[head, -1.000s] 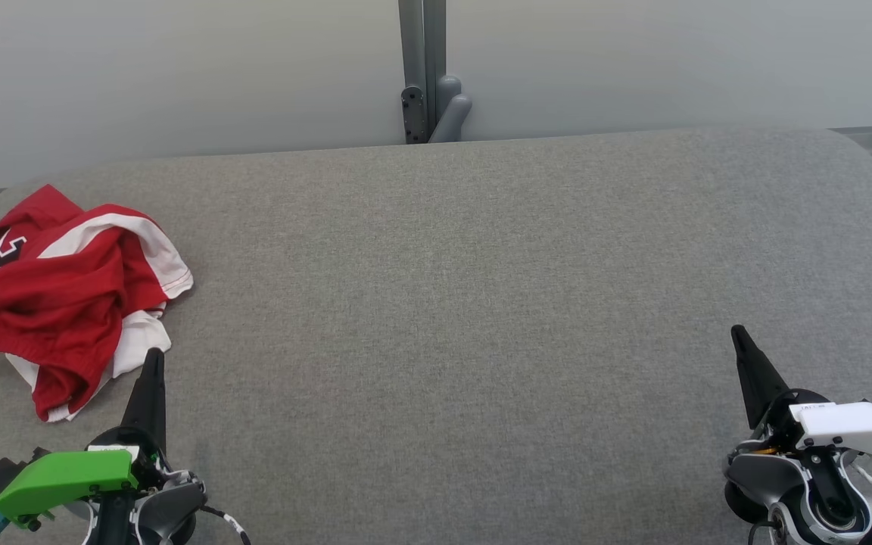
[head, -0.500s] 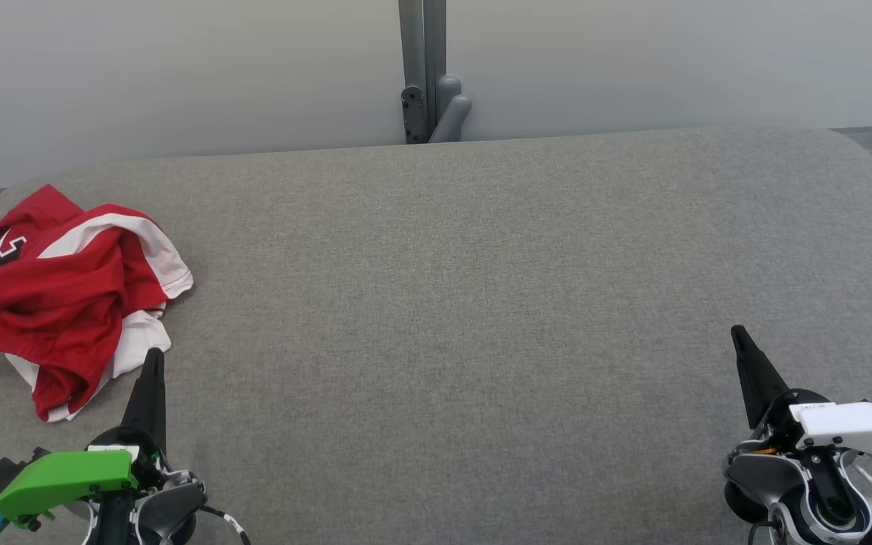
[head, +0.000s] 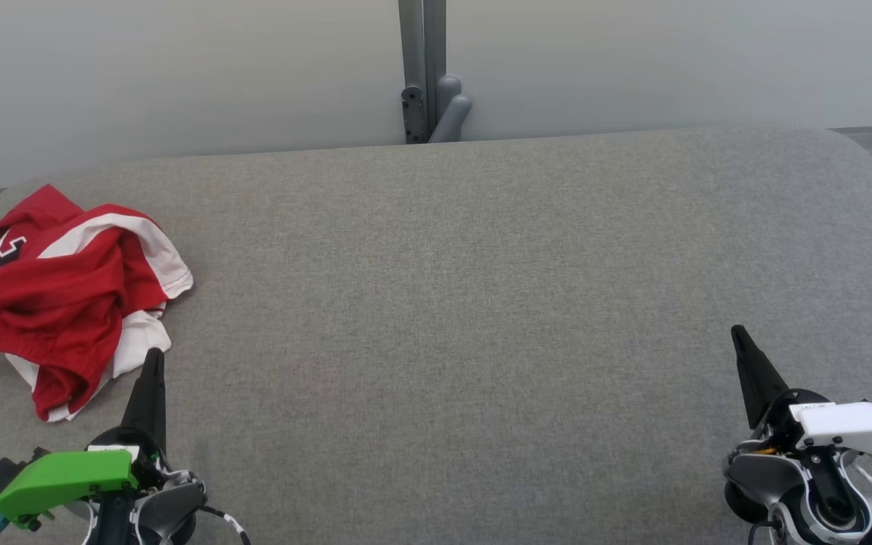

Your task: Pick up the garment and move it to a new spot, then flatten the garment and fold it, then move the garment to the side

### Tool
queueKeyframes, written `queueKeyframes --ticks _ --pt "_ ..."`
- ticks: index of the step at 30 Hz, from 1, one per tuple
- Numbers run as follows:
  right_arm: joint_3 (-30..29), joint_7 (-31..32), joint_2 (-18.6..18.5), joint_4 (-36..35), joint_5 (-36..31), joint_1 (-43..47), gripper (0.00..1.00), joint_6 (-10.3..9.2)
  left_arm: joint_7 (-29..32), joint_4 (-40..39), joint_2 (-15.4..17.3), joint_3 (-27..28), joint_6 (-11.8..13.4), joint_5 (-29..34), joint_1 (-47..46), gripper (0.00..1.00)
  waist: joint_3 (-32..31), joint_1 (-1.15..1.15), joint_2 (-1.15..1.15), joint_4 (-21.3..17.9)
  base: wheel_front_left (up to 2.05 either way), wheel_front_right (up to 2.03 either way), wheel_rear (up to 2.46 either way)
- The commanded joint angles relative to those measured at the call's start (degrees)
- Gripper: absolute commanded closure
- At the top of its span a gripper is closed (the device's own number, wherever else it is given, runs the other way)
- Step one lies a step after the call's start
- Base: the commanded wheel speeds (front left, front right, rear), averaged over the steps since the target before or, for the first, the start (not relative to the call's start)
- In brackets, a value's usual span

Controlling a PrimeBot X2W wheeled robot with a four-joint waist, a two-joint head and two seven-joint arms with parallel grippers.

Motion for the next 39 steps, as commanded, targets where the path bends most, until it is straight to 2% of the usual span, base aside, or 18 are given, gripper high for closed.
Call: queueKeyframes --ticks 1,3,4,12,17,20,21,29,39 --pt "-0.1 0.1 -0.3 -0.2 0.3 -0.5 1.0 0.02 0.0 -0.2 0.4 0.1 -0.2 -0.1 -0.8 1.0 0.0 0.0 0.0 0.0 0.0 0.0 0.0" --pt "-0.1 0.1 -0.3 -0.2 0.3 -0.5 1.0 0.02 0.0 -0.2 0.4 0.1 -0.2 -0.1 -0.8 1.0 0.0 0.0 0.0 0.0 0.0 0.0 0.0" --pt "0.0 0.0 0.0 0.0 0.0 0.0 0.0 0.0 0.0 0.0 0.0 0.0 0.0 0.0 0.0 0.0 0.0 0.0 0.0 0.0 0.0 0.0 0.0" --pt "0.8 -0.7 0.3 1.1 -0.8 1.1 0.0 -0.01 -1.1 1.6 -0.3 -0.9 0.0 0.8 1.2 0.0 0.1 0.0 0.0 0.0 0.0 0.0 0.0" --pt "2.7 -2.6 -0.8 1.0 -3.2 0.7 0.0 -0.01 -2.6 2.0 0.2 -1.7 0.0 4.2 0.9 0.0 0.2 0.0 0.0 0.0 0.0 0.0 0.0" --pt "3.6 -3.5 -1.6 1.3 -6.2 0.2 0.0 -0.01 -3.4 2.2 0.4 -2.1 0.0 7.9 0.7 0.0 0.3 0.0 0.0 0.0 0.0 0.0 0.0" --pt "3.7 -4.0 -1.8 1.2 -8.8 -0.1 0.0 -0.01 -4.0 2.4 0.4 -2.0 0.0 11.0 0.6 0.0 0.4 0.0 0.0 0.0 0.0 0.0 0.0" --pt "4.1 -6.1 -1.9 1.3 -21.7 -0.6 0.0 0.0 -6.0 2.1 0.3 -2.6 1.0 24.3 0.5 0.0 0.6 0.0 0.0 0.0 0.0 0.0 0.0" --pt "5.0 -8.4 -2.1 1.6 -33.6 -0.8 0.0 0.0 -8.3 3.0 0.5 -4.3 2.0 35.4 0.2 0.0 0.8 0.0 0.0 0.0 0.0 0.0 0.0"
